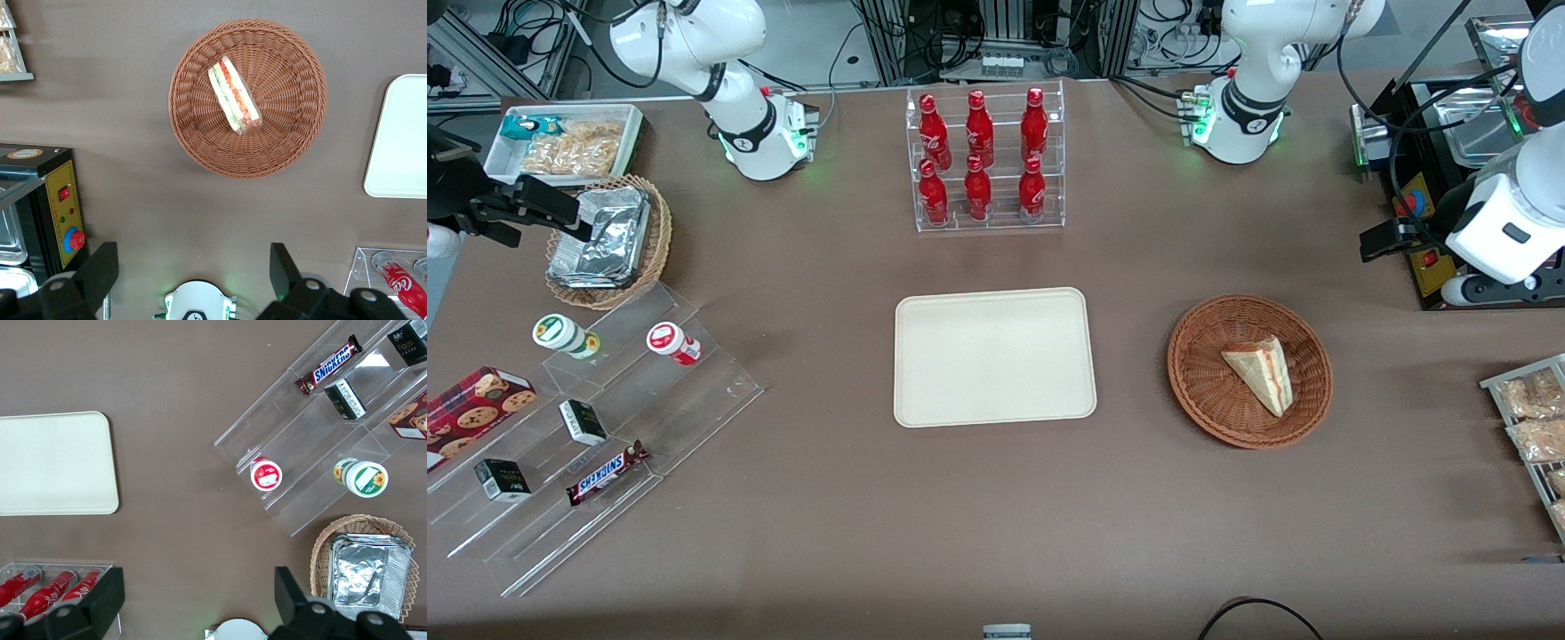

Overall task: Place sandwich from basket to tray
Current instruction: 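Move the left gripper over the wicker basket above the wrapped sandwich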

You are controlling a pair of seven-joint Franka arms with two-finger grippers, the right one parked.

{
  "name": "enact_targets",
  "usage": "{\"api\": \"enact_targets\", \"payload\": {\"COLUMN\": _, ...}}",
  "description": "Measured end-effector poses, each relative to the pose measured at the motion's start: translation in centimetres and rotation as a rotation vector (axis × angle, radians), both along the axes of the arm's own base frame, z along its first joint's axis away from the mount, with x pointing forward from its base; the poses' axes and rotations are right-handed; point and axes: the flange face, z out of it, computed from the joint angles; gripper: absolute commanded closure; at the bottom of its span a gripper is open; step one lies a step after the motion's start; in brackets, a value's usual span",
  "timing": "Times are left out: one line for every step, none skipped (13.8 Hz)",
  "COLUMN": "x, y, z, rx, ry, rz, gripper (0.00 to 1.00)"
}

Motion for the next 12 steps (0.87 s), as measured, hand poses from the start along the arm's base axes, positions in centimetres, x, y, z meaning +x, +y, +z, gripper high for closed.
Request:
{"api": "enact_targets", "payload": {"x": 0.0, "y": 0.0, "z": 0.0, "rx": 0.0, "ry": 0.0, "rz": 0.0, "gripper": 0.0}}
{"api": "enact_targets", "payload": {"x": 0.0, "y": -0.1, "z": -0.1, "rx": 0.0, "ry": -0.001, "rz": -0.001, "gripper": 0.0}}
{"api": "enact_targets", "payload": {"x": 0.1, "y": -0.2, "z": -0.2, "rx": 0.0, "ry": 0.001, "rz": -0.004, "gripper": 0.0}}
{"api": "enact_targets", "payload": {"x": 0.1, "y": -0.4, "z": -0.6, "rx": 0.001, "ry": 0.006, "rz": -0.009, "gripper": 0.0}}
{"api": "enact_targets", "payload": {"x": 0.3, "y": -0.8, "z": -1.2, "rx": 0.003, "ry": 0.011, "rz": -0.016, "gripper": 0.0}}
{"api": "enact_targets", "payload": {"x": 0.4, "y": -1.2, "z": -2.1, "rx": 0.01, "ry": 0.018, "rz": -0.026, "gripper": 0.0}}
{"api": "enact_targets", "payload": {"x": 0.6, "y": -1.7, "z": -3.3, "rx": 0.02, "ry": 0.02, "rz": -0.038, "gripper": 0.0}}
{"api": "enact_targets", "payload": {"x": 0.8, "y": -2.3, "z": -4.7, "rx": 0.029, "ry": 0.018, "rz": -0.052, "gripper": 0.0}}
{"api": "enact_targets", "payload": {"x": 0.9, "y": -2.9, "z": -6.1, "rx": 0.035, "ry": 0.019, "rz": -0.061, "gripper": 0.0}}
{"api": "enact_targets", "payload": {"x": 1.0, "y": -3.3, "z": -7.5, "rx": 0.037, "ry": 0.015, "rz": -0.066, "gripper": 0.0}}
{"api": "enact_targets", "payload": {"x": 1.0, "y": -3.4, "z": -8.9, "rx": 0.037, "ry": 0.007, "rz": -0.071, "gripper": 0.0}}
{"api": "enact_targets", "payload": {"x": 1.0, "y": -3.5, "z": -10.3, "rx": 0.036, "ry": 0.0, "rz": -0.073, "gripper": 0.0}}
